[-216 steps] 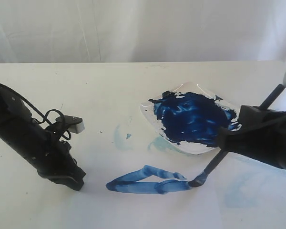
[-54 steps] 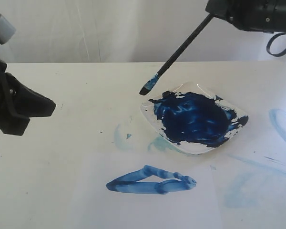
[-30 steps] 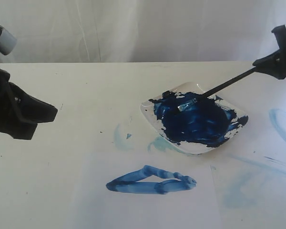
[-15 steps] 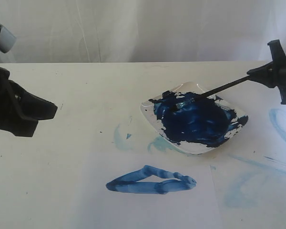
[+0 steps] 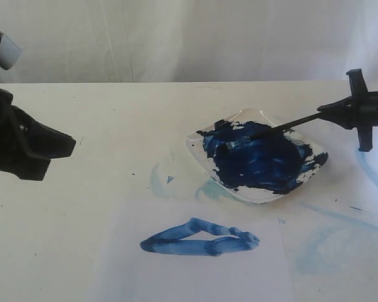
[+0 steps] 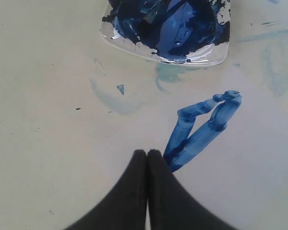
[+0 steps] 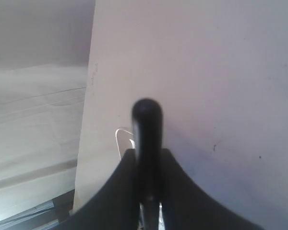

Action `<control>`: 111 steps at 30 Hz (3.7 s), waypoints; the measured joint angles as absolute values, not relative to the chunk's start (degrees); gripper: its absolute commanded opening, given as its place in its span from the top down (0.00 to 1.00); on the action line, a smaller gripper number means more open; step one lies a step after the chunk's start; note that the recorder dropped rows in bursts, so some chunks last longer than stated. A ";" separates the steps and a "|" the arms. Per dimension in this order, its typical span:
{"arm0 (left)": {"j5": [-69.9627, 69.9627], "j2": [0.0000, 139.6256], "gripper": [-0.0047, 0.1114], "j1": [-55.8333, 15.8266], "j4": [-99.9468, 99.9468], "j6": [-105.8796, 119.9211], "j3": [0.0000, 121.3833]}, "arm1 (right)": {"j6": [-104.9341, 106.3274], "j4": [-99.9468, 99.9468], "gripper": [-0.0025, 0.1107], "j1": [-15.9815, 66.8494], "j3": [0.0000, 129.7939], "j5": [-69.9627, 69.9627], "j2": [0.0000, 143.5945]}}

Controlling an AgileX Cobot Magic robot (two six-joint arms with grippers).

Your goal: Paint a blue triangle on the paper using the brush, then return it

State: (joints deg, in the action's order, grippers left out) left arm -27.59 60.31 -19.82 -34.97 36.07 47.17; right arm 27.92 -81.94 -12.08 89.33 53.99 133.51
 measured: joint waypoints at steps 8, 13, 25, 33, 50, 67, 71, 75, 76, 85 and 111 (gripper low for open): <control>-27.59 60.31 0.96 -19.82 -34.97 36.07 47.17 | 27.07 -82.02 0.98 -12.08 89.33 53.14 135.12; -27.59 60.31 0.96 -19.82 -35.08 36.07 47.17 | 26.71 -82.16 0.98 -12.65 89.33 51.98 135.25; -27.71 60.31 0.96 -19.82 -35.20 36.07 47.17 | 27.08 -82.16 0.39 -13.05 89.33 51.84 135.25; -27.71 60.31 0.96 -19.82 -35.20 36.07 47.17 | 27.24 -70.73 0.40 -15.46 89.33 57.38 132.37; -27.60 60.31 0.96 -19.82 -36.97 36.07 47.17 | 46.91 -63.87 0.98 -16.93 53.62 52.03 81.93; -27.60 60.31 0.96 -19.82 -37.59 36.07 47.17 | 57.70 -57.43 0.98 -6.22 41.58 60.73 33.60; -26.12 60.31 0.96 -19.82 -36.41 36.07 47.17 | 53.90 -54.39 0.98 -6.04 41.58 52.94 31.55; -23.25 60.31 0.96 -19.82 -34.90 36.07 47.17 | 52.81 -53.72 0.98 -5.98 41.58 44.25 31.66; -22.51 60.31 0.96 -19.82 -34.90 36.07 47.17 | 52.57 -53.72 0.98 -5.98 41.58 42.74 31.78; -21.53 60.31 0.96 -19.82 -34.90 36.07 47.17 | 52.47 -53.65 0.98 -5.98 41.58 40.92 32.04; -18.74 50.57 0.96 -19.70 -34.81 36.07 43.43 | 52.47 -53.65 0.98 -5.98 41.58 40.26 32.04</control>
